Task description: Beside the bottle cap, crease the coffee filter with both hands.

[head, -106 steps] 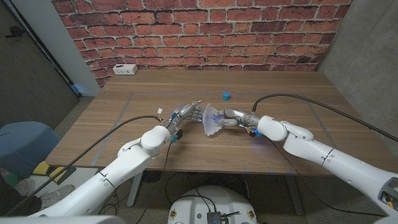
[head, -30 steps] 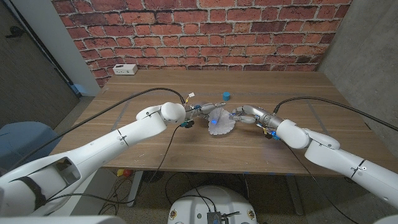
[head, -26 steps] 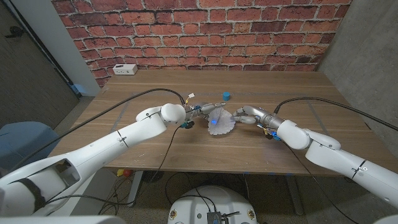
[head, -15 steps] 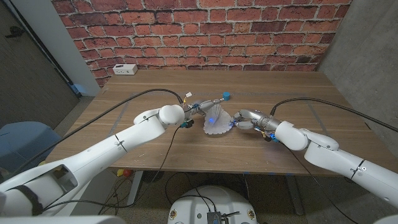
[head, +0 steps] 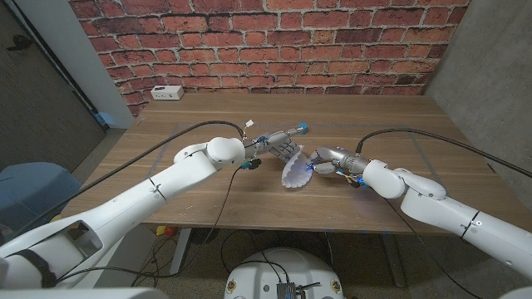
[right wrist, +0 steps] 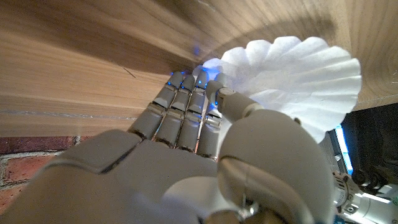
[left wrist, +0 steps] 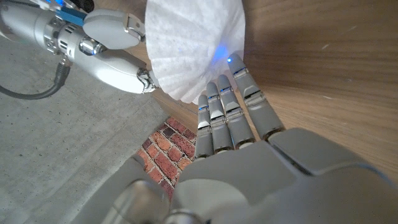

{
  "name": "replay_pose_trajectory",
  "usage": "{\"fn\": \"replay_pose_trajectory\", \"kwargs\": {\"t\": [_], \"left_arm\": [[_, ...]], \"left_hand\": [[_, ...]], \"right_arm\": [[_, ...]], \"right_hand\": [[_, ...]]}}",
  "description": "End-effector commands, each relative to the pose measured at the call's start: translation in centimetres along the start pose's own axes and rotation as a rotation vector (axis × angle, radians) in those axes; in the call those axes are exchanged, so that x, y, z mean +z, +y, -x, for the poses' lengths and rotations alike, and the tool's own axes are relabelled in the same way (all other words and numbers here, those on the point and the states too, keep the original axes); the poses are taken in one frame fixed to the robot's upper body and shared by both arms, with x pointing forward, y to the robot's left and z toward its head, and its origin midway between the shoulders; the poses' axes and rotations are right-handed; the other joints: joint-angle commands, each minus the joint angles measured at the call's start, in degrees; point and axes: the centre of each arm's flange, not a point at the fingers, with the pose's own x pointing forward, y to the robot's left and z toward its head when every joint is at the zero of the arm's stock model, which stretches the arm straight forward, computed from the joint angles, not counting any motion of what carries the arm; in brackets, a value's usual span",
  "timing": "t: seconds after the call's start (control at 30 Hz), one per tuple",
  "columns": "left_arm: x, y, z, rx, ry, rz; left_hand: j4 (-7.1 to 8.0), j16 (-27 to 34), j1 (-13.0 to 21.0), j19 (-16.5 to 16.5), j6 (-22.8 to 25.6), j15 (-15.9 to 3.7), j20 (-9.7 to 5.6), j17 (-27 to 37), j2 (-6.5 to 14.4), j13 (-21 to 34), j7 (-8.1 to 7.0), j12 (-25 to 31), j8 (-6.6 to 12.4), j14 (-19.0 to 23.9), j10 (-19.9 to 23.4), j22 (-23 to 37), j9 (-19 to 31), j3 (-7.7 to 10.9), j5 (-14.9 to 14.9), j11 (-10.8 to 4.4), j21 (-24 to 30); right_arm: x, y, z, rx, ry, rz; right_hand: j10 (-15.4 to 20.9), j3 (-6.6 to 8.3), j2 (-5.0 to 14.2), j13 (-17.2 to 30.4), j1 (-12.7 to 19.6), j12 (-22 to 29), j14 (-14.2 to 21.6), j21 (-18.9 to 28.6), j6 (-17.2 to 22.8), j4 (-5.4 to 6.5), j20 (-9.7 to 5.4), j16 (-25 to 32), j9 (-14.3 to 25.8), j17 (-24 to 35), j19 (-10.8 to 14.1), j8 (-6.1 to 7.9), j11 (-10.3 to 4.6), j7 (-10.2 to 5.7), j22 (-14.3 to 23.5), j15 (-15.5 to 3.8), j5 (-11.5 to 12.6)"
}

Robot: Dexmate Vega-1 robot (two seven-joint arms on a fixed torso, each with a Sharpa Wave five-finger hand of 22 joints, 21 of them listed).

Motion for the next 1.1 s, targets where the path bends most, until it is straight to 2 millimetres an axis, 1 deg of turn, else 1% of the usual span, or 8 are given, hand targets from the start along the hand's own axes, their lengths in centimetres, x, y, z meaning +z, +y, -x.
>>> {"fn": "replay_pose_trajectory", "kwargs": {"t": [0.03,0.27,0.33,0.53,0.7,0.83,0.93,1.1], "left_arm": [[0.4,0.0,-0.1,-0.136,0.014,0.052],[0.1,-0.4,-0.6,-0.166,0.072,-0.002],[0.0,-0.6,-1.0,-0.180,0.098,-0.018],[0.5,-1.2,-2.2,-0.234,0.159,-0.127],[1.7,-1.5,-2.9,-0.264,0.208,-0.254],[2.2,-1.6,-4.0,-0.303,0.269,-0.323],[2.1,-1.6,-4.5,-0.311,0.288,-0.330],[2.1,-1.8,-4.7,-0.299,0.301,-0.333]], "left_hand": [[-0.10,0.1,0.3,1.4,0.7,-0.14,-0.07,0.1,-0.7,0.0,2.86,-0.2,-0.44,1.1,0.2,0.2,0.1,-0.49,0.4,0.69,0.7],[0.01,-1.4,0.2,-0.2,-2.2,0.10,-0.06,0.1,-1.3,0.1,2.96,-2.1,-2.05,-1.2,-2.7,0.1,0.1,-1.52,1.0,0.90,-0.7],[0.07,-1.8,0.1,-1.4,-3.6,-0.08,0.08,0.1,-1.5,0.1,2.95,-2.6,-2.46,-2.4,-4.0,0.1,0.1,-1.99,1.4,0.48,-1.4],[0.17,-1.9,0.1,-1.1,-6.4,-0.36,0.07,0.1,-1.7,0.1,2.81,-3.3,-2.96,-3.6,-6.9,0.1,0.1,-2.75,1.8,-1.22,-1.7],[0.34,-1.1,-0.2,1.3,-7.6,-0.99,0.00,0.1,-2.2,0.1,2.38,-3.2,-2.79,-1.4,-8.2,0.3,0.1,-3.67,2.2,-2.21,-1.0],[0.62,-0.5,-0.6,4.0,-10.7,-0.71,-0.44,0.2,-2.7,0.1,1.74,-3.4,-2.98,1.6,-11.5,0.6,0.1,-4.99,2.8,-3.08,-0.1],[0.82,0.2,-0.7,6.4,-11.8,-0.44,-1.12,0.3,-2.8,0.0,1.77,-3.0,-2.69,5.6,-12.3,0.9,0.0,-5.95,3.3,-3.22,1.0],[0.89,0.2,-0.8,7.9,-12.2,-0.61,-1.64,0.4,-2.9,0.0,1.87,-2.8,-2.64,7.1,-12.7,1.1,0.0,-6.49,3.6,-3.16,1.7]], "right_arm": [[-0.6,0.3,0.0,0.004,0.030,0.000],[-0.3,0.3,0.1,-0.001,0.007,-0.013],[-0.1,0.3,0.1,-0.003,0.000,-0.008],[0.2,0.3,0.1,-0.005,-0.015,-0.005],[0.4,0.3,0.2,-0.009,-0.022,-0.002],[0.6,0.3,0.5,-0.013,-0.031,-0.001],[0.6,0.3,0.9,-0.020,-0.031,-0.008],[-0.2,-0.3,2.0,-0.069,-0.013,-0.058]], "right_hand": [[-0.7,0.79,-0.89,0.1,-0.1,-0.4,-0.6,-0.3,-0.8,0.14,-0.05,-0.2,0.2,0.1,-0.6,-0.52,-0.06,0.08,0.1,-0.24,-0.2],[-1.1,1.12,-1.06,0.1,-0.5,-0.6,-1.1,-0.3,-1.5,0.42,-0.03,-0.1,0.2,0.2,-0.5,-0.68,-0.16,0.30,0.1,-0.08,-0.3],[-1.3,1.14,-1.10,0.1,-0.7,-0.7,-1.3,-0.3,-1.7,0.52,-0.06,-0.1,0.2,0.2,-0.5,-0.71,-0.18,0.40,0.1,-0.02,-0.4],[-2.1,1.48,-1.12,0.1,-1.1,-1.0,-1.9,-0.3,-2.7,0.69,-0.12,-0.2,0.2,0.2,-0.4,-0.85,-0.36,0.37,0.1,0.02,-0.5],[-3.2,1.78,-1.20,0.1,-1.6,-1.3,-2.5,-0.3,-3.8,0.77,-0.08,-0.2,0.2,0.3,-0.4,-0.93,-0.59,0.39,0.1,0.19,-0.6],[-3.5,1.85,-1.28,0.1,-2.1,-1.3,-3.2,-0.3,-4.8,0.96,-0.03,-0.2,0.3,0.3,-0.6,-1.01,-0.79,0.34,0.1,0.20,-0.8],[-3.8,1.80,-1.43,0.2,-2.4,-1.4,-3.5,-0.3,-4.9,1.03,0.06,-0.2,0.3,0.3,-0.6,-0.92,-0.48,0.30,0.1,0.26,-0.8],[-5.8,0.83,-2.86,0.2,-4.7,-1.6,-5.4,-0.6,-6.9,1.42,0.74,-0.2,0.3,0.6,-1.2,-0.92,0.34,0.52,0.1,1.49,-1.3]]}}
